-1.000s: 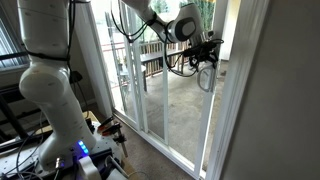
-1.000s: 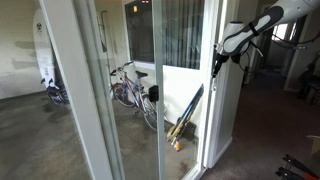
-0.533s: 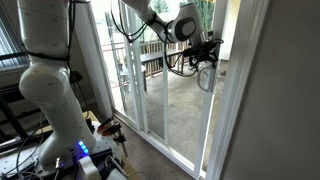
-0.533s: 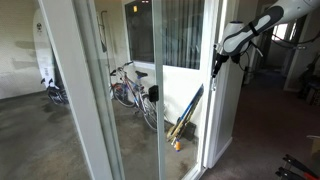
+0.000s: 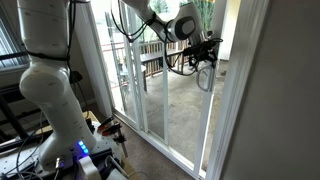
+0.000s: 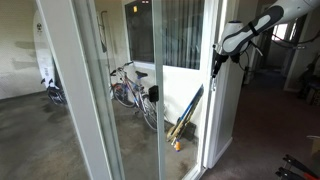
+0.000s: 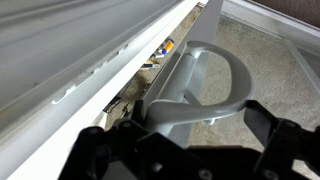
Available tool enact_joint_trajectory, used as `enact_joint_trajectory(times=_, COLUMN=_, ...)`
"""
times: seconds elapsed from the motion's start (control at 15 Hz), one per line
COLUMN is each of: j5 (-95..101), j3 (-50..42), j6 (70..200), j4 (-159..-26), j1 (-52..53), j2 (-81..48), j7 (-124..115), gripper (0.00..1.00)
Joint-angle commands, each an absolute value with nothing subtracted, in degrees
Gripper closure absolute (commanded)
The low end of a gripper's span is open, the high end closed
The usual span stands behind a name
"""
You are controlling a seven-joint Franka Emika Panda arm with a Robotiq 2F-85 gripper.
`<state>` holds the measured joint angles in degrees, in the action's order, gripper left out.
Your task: Open the door
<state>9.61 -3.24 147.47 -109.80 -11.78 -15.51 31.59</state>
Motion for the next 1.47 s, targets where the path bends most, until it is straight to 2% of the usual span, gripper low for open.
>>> enact_joint_trajectory(times=0.0, j5=10.4, j3=-0.1, j6=147.6, j4=-109.2, j1=-8.2, j2=-17.2, j7=33.3, gripper=0.0)
enact_joint_trajectory(times=0.87, j5=10.6, j3=0.8, j6=147.2, j4=-109.8, j1=-6.8, j2=-16.5, j7=33.3, gripper=0.0)
enact_joint_trajectory(times=1.13, j5=9.4, j3=1.4, j6=143.1, j4=-109.6, j1=-6.6, j2=-15.8, j7=33.8, gripper=0.0)
enact_joint_trajectory(times=1.2, j5=10.3, j3=-2.3, j6=144.6, j4=-110.1, j1=-9.5, j2=-14.3, j7=31.7, gripper=0.0)
enact_joint_trajectory(times=1.4, j5=10.3, j3=-2.1, j6=144.3, j4=-110.4, j1=-9.3, j2=-14.0, j7=32.0, gripper=0.0)
